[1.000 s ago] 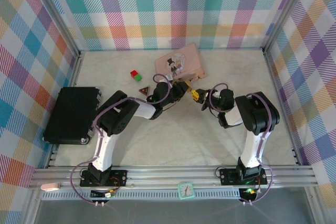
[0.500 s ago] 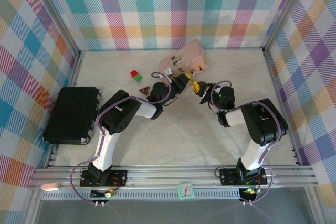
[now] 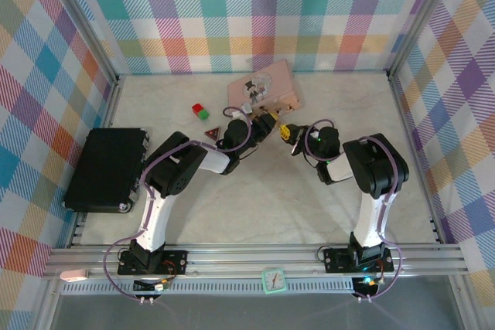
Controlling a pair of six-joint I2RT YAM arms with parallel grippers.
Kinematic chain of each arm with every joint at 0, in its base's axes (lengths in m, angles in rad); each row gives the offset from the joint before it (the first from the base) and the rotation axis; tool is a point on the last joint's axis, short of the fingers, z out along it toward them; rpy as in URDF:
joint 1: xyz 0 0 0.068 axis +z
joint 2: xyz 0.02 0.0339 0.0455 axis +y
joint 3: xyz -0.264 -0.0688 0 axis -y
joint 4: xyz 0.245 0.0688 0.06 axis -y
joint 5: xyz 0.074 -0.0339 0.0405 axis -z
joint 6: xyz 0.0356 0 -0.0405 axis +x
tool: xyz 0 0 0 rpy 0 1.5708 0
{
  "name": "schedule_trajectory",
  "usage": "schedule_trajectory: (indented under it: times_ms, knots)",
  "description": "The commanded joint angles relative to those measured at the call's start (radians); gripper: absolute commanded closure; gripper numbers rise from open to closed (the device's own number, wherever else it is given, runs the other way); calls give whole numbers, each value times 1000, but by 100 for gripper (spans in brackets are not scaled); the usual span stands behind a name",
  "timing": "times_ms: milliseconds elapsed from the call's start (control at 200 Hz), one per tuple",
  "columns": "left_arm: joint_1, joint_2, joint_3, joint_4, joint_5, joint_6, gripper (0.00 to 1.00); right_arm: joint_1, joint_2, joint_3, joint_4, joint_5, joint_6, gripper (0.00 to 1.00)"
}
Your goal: Unlock the padlock with the key
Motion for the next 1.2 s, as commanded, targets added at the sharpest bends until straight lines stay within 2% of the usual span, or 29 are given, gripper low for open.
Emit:
schedule_trajectory:
  times_ms: [0,150,230,485,705,830,950,1065,1195]
  knots:
    - [-56,-30,-6,-78,122,16,100,14,26,50,121,-56,-115,100]
    - [-56,-50,-3,-139,95,5,100,13,32,26,121,-67,-225,100]
    - [-55,-54,-3,-155,84,-6,100,12,27,10,111,-69,-265,96]
    - [-56,-53,7,-181,70,-31,100,11,28,-30,120,-61,-299,72]
    - [-58,-49,33,-222,80,-28,100,2,-58,-87,2,-56,-406,58]
    - [-70,-47,64,-271,91,-4,100,-22,-180,-124,-198,-56,-547,53]
    - [-84,-38,100,-326,105,25,100,-39,-351,-115,-549,-31,-744,50]
    - [-87,-26,96,-338,103,23,100,-40,-532,-57,-966,61,-984,46]
    - [-92,-17,90,-364,94,33,100,-40,-680,-8,-1256,181,-1173,41]
